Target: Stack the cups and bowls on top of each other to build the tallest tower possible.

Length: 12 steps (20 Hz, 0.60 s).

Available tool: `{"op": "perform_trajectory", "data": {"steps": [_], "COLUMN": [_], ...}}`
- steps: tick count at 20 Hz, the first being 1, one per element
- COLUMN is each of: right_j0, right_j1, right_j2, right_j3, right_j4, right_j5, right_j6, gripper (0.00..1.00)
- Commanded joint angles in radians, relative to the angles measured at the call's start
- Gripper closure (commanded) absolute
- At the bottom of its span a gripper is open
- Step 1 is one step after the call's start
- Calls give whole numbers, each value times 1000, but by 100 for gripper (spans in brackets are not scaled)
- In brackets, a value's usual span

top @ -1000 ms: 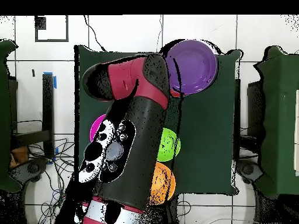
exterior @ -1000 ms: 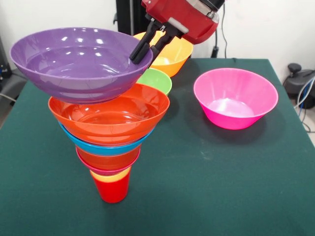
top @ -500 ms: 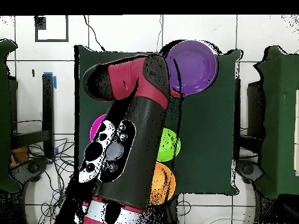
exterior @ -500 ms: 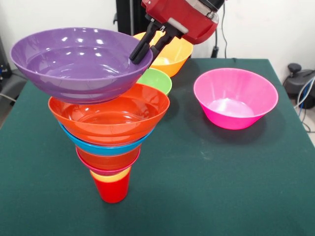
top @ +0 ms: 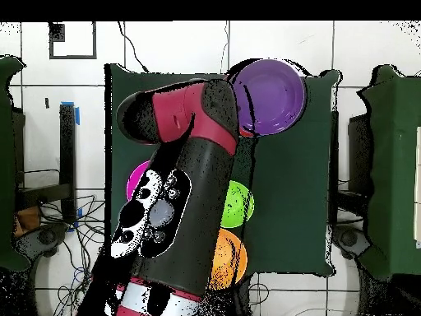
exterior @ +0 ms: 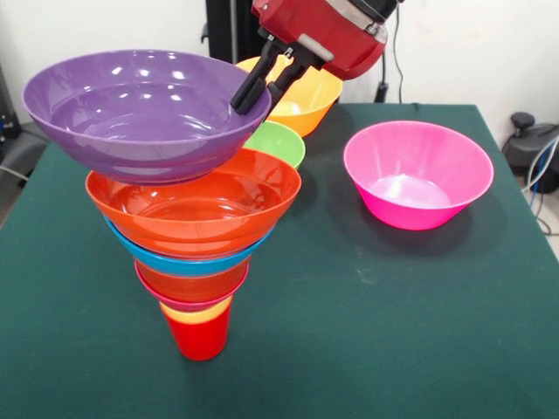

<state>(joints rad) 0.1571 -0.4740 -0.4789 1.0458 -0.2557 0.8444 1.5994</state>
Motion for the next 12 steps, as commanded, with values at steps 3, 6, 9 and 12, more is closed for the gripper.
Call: {"op": "perform_trajectory", "data": {"steps": [3, 6, 9, 12], "right_j0": [17, 18, 19, 22], "right_j1": [24, 21, 25, 22], "right_j2": [79, 78, 75, 75], "right_j3": [97, 104, 95, 99], "right_j4": [14, 16, 19, 22], "right_j5": [12, 7, 11, 13], "right_j6": [153, 155, 161, 165], "gripper": [100, 100, 100, 100]}}
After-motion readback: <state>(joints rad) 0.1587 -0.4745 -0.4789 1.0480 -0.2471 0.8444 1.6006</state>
